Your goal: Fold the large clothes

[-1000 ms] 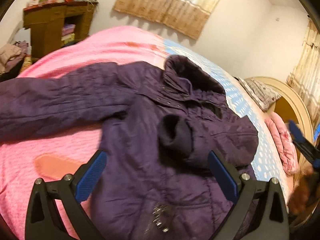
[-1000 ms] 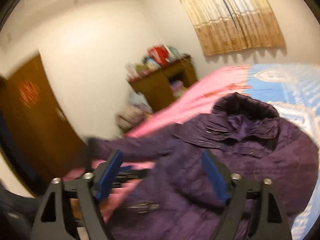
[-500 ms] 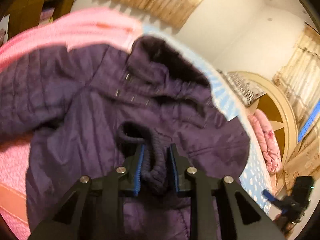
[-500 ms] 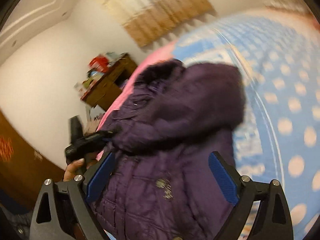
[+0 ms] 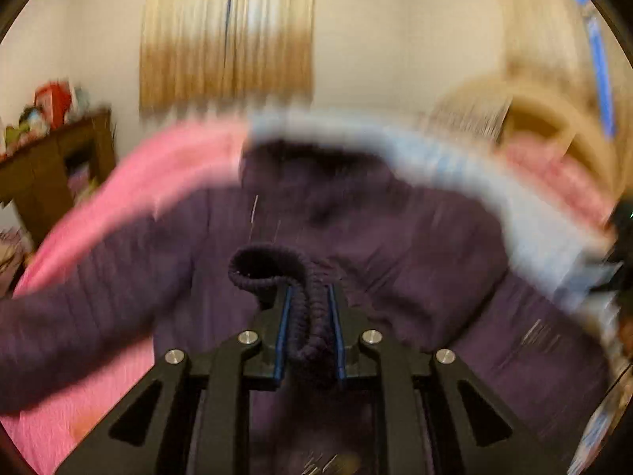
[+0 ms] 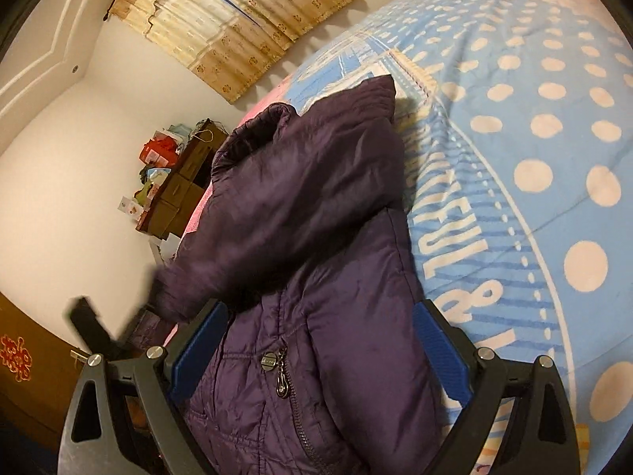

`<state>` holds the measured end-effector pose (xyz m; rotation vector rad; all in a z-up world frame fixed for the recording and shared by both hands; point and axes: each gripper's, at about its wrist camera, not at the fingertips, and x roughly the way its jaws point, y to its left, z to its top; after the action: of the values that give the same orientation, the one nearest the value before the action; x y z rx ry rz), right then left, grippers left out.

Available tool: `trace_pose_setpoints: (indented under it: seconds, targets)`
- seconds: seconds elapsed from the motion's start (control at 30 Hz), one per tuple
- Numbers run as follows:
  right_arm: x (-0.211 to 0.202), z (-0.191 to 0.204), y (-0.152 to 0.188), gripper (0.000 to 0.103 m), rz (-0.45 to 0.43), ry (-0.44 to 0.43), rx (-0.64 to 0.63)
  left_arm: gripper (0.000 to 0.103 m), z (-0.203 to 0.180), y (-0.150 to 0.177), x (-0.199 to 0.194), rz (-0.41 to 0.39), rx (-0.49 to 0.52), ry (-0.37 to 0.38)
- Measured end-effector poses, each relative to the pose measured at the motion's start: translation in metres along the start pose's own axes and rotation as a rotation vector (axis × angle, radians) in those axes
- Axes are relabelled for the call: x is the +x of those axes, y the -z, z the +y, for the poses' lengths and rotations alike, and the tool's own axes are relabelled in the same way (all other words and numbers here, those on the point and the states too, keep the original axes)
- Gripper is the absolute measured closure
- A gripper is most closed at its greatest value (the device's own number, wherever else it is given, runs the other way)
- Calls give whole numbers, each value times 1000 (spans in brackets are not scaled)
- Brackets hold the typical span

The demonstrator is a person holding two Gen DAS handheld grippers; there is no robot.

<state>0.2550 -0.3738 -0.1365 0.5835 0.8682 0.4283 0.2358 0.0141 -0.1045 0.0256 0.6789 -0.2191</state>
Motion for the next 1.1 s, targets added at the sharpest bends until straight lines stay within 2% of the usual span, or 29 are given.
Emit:
trace_pose_setpoints:
  seconds: [0.13, 0.17, 0.23, 0.27, 0.3, 0.37, 0.4, 0.47, 0.53, 0.6, 0.63, 0.67, 0.77, 0.83, 0.9, 1.0, 1.07, 1.1]
  targets:
    - [3, 15, -15, 8, 3, 59, -72, 77, 13, 3, -12, 9, -63, 22]
    - [6, 20, -20, 8, 8, 73, -88, 73, 13, -1, -19, -5, -63, 3]
    - [15, 37, -35, 8, 9, 96, -147, 73, 11, -10, -36, -78, -75, -11]
    - [21, 45, -41, 8, 0, 114, -176, 67, 10, -16, -41, -111, -81, -10]
    - [26, 54, -48, 8, -13, 131, -207, 52, 10, -23, -48, -144, -96, -12]
    - [43, 69, -62, 8, -37, 155, -256, 32, 8, -33, -46, -187, -120, -28]
    - [53, 73, -68, 8, -37, 161, -259, 31, 6, -37, -39, -182, -119, -43]
    - [84, 79, -78, 8, 9, 173, -283, 32, -1, -40, -9, -118, -98, -66]
    - [111, 78, -79, 8, 67, 213, -313, 32, -1, -32, 15, -40, -95, -133]
    - [139, 70, -73, 8, 147, 303, -347, 30, 5, -21, 36, 53, -120, -178]
    - [153, 64, -67, 8, 203, 348, -370, 29, 9, -14, 42, 83, -150, -174]
    - [158, 59, -62, 8, 215, 366, -385, 27, 11, -9, 45, 104, -167, -172]
    - [155, 56, -45, 8, 189, 395, -477, 22, 9, 0, 44, 130, -189, -167]
    - [151, 50, -42, 8, 176, 380, -487, 21, 7, 3, 44, 128, -181, -169]
    - [150, 49, -40, 8, 163, 375, -502, 14, 7, 5, 46, 139, -187, -175]
    - [146, 56, -40, 8, 160, 394, -503, 9, 10, 6, 49, 156, -197, -178]
    - [133, 65, -46, 8, 120, 412, -461, 8, 12, 6, 49, 155, -214, -182]
    - [124, 72, -47, 8, 88, 394, -434, 8, 12, 6, 48, 150, -217, -186]
